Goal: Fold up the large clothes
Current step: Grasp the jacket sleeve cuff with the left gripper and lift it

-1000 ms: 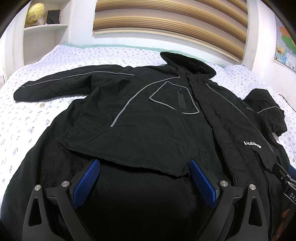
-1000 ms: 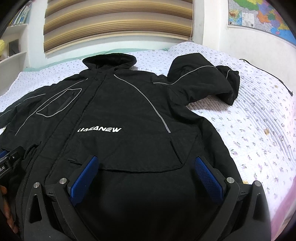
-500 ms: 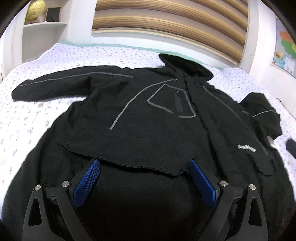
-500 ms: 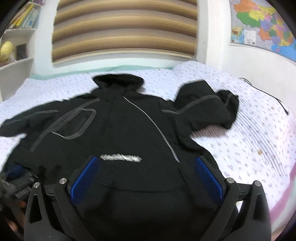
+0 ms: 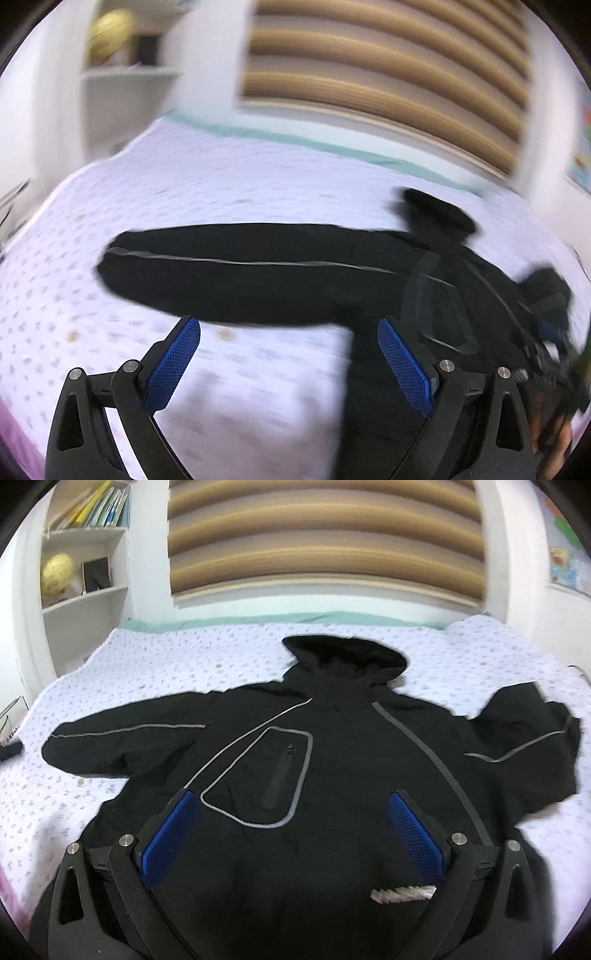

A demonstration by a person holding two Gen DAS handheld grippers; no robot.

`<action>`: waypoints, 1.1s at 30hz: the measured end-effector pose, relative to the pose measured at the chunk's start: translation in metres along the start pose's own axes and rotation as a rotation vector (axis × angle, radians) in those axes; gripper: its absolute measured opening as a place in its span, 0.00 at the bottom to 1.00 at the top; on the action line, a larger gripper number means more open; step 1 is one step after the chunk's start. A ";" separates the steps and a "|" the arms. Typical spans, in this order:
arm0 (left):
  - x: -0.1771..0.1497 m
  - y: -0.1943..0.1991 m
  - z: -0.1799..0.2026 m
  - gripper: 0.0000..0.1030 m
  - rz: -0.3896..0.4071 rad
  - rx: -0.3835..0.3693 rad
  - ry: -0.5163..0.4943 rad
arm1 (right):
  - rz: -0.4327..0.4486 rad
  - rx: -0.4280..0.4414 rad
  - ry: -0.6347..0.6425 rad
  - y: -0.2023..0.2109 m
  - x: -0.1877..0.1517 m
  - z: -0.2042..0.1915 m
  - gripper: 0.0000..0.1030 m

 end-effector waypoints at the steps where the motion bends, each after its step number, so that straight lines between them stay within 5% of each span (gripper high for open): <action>1: 0.004 -0.008 -0.024 0.94 -0.012 0.007 0.040 | -0.011 -0.030 0.026 -0.015 -0.009 -0.004 1.00; 5: 0.040 -0.023 -0.095 0.94 -0.002 -0.006 0.111 | -0.136 -0.047 0.095 -0.064 -0.042 -0.020 1.00; 8: 0.052 -0.067 -0.162 0.94 -0.063 -0.047 0.316 | -0.104 -0.041 0.101 -0.060 -0.042 -0.023 1.00; 10: 0.052 -0.088 -0.188 0.94 -0.037 -0.099 0.423 | -0.122 -0.039 0.103 -0.064 -0.048 -0.021 1.00; 16: 0.039 -0.170 -0.216 0.94 -0.141 -0.157 0.642 | -0.150 -0.015 0.095 -0.069 -0.048 -0.019 1.00; 18: 0.048 -0.172 -0.214 0.92 -0.080 -0.108 0.621 | -0.156 -0.011 0.094 -0.072 -0.047 -0.020 1.00; 19: 0.054 -0.171 -0.213 0.79 -0.036 -0.091 0.591 | -0.159 -0.011 0.094 -0.073 -0.048 -0.020 1.00; 20: 0.059 -0.172 -0.210 0.51 -0.016 -0.085 0.566 | -0.161 -0.011 0.095 -0.074 -0.047 -0.020 1.00; 23: 0.072 -0.171 -0.206 0.23 0.043 -0.124 0.558 | -0.160 -0.012 0.096 -0.074 -0.048 -0.021 1.00; 27: 0.084 -0.138 -0.206 0.21 0.154 -0.099 0.528 | -0.162 -0.011 0.096 -0.074 -0.048 -0.021 1.00; 31: 0.091 -0.128 -0.188 0.20 0.130 0.029 0.400 | -0.162 -0.011 0.095 -0.075 -0.049 -0.021 1.00; 33: 0.097 -0.107 -0.168 0.20 0.163 0.002 0.350 | -0.161 -0.008 0.092 -0.075 -0.048 -0.020 1.00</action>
Point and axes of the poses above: each gripper's, at about its wrist camera, not at the fingertips, and y roughly against the way its jaws point, z to its right, x to its top, the point moved 9 cm from there along -y, roughly the way its jaws point, and after that the axes turned 8 degrees about -z, right-handed, at the moved point
